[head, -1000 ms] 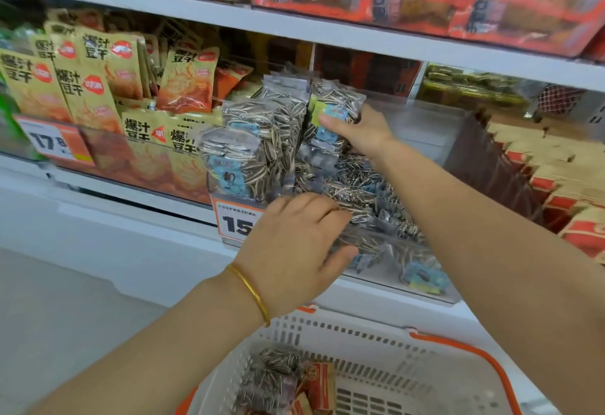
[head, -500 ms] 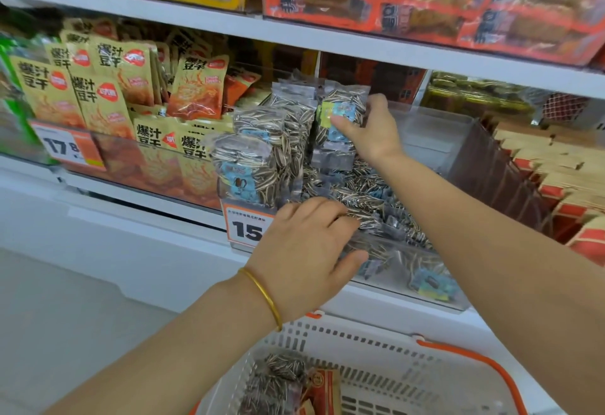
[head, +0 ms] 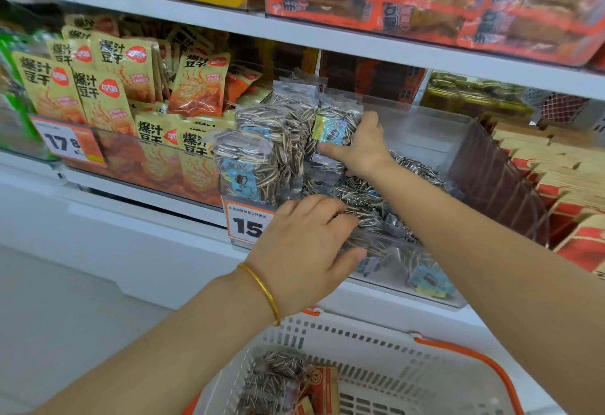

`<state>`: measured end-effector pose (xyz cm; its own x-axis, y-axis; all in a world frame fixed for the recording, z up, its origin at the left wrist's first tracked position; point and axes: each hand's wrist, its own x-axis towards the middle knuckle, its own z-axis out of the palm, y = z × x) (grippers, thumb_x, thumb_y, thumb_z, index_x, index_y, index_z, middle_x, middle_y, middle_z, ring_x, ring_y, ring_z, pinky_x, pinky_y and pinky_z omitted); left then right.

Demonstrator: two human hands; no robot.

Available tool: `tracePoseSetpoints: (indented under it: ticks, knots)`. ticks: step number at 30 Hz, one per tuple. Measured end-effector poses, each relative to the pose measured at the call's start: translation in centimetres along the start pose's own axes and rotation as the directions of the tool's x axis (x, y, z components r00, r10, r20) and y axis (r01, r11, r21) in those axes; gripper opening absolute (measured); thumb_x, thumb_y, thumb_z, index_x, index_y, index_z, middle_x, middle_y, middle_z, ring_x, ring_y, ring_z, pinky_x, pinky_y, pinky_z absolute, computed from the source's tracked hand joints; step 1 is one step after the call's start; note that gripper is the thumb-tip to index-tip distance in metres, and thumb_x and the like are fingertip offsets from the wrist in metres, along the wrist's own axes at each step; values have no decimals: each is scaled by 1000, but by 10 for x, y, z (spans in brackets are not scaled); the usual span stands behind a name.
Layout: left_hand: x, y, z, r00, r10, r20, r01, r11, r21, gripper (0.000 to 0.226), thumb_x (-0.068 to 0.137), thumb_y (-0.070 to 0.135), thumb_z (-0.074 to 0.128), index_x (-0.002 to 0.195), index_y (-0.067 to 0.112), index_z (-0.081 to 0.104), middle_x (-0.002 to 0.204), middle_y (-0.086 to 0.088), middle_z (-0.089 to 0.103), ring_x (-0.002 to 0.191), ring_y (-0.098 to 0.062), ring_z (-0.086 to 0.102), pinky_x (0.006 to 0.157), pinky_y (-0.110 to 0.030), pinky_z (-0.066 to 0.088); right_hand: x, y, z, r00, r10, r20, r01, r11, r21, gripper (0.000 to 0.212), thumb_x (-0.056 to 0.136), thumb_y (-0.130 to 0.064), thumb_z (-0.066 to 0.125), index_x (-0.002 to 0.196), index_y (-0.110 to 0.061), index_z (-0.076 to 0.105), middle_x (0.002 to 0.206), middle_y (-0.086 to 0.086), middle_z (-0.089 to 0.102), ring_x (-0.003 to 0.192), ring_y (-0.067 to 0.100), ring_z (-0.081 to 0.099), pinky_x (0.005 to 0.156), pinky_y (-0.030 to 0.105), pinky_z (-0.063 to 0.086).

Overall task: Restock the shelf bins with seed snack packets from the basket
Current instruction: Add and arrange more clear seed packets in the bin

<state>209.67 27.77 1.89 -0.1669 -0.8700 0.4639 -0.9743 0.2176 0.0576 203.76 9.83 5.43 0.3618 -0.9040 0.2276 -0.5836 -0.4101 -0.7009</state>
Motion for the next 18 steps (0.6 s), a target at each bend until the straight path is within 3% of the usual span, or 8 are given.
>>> tracePoseSetpoints:
  ticks: [2,5,9,12,16,18]
  knots:
    - [0,0,0,1000,0,-3,0,1000,2,47,85,47,36,105,18,67,108,0,65,103,-22,60,80,-34,47,-1,2,0,1000,9,16,-10,1000,22,71,76,-31,77,123,-6,30,129,16,35,106,27,46,88,50,50]
    - [0,-1,1,1000,2,-1,-2,1000,-2,47,85,47,36,105,18,67,108,0,65,103,-23,60,81,-34,48,1,5,-4,1000,-12,-24,13,998,64,72,75,-27,79,125,-8,30,129,17,41,111,32,50,89,52,50]
    - [-1,-1,0,1000,5,7,-5,1000,-10,48,85,47,35,107,18,66,110,-1,64,105,-23,59,81,-35,47,4,5,-15,985,-108,-134,119,990,74,71,76,-15,78,130,-8,31,132,15,41,113,18,42,97,28,37]
    - [-1,-1,0,1000,3,1,-3,1000,-6,48,85,47,36,106,18,67,110,-1,64,105,-23,59,80,-34,47,-2,3,-13,963,-196,-184,207,977,45,70,74,-9,78,129,-10,34,126,14,42,107,15,43,100,32,41]
    - [-1,0,0,1000,9,-12,-9,1000,1,47,84,46,36,105,18,67,108,-1,65,103,-23,60,79,-34,48,-7,0,-11,961,-238,-143,237,971,-28,71,76,-11,77,131,-11,32,131,12,40,106,8,36,93,16,30]
    - [-1,0,0,1000,10,-14,-11,1000,-5,47,84,46,37,105,18,67,108,-1,65,103,-23,60,79,-34,48,-7,1,-12,968,-225,-115,220,974,-49,72,78,-13,76,133,-10,30,133,14,39,107,10,37,94,19,31]
